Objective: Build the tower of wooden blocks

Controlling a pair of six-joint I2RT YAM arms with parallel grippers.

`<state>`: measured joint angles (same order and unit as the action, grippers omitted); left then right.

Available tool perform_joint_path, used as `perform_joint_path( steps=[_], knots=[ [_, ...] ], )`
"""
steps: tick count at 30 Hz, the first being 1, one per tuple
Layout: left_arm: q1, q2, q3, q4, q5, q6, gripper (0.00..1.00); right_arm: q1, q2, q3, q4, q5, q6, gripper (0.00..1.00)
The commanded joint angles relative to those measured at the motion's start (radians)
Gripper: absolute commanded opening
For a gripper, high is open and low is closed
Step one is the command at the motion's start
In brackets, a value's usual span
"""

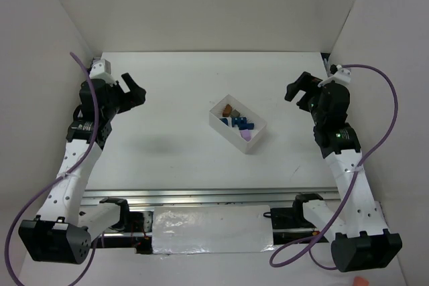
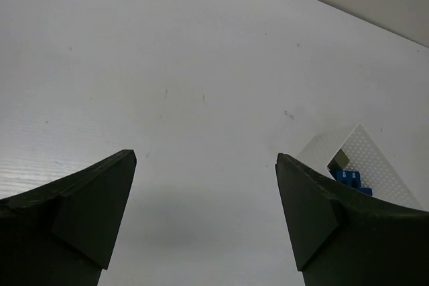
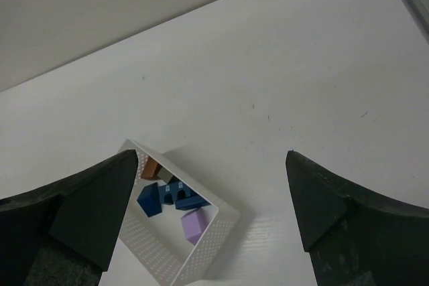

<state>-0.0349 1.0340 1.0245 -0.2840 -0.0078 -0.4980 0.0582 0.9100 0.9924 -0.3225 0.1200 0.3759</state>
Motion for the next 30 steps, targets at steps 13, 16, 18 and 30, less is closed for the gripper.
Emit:
perform_joint_path(
  steps=[13,16,18,30],
  knots=[
    [0.006,-0.032,-0.063,0.054,0.068,0.012,0.99,0.055,0.291,0.078,-0.032,-0.42,-0.361,0.96],
    [0.006,-0.031,-0.069,0.058,0.08,0.021,0.99,0.127,0.415,0.129,-0.042,-0.415,-0.509,0.95],
    [0.006,-0.032,-0.07,0.052,0.086,0.035,0.99,0.163,0.475,0.163,-0.064,-0.407,-0.581,0.94],
    [0.003,-0.032,-0.101,0.052,0.069,0.061,0.99,0.216,0.766,0.253,-0.174,-0.349,-0.675,0.8]
  ],
)
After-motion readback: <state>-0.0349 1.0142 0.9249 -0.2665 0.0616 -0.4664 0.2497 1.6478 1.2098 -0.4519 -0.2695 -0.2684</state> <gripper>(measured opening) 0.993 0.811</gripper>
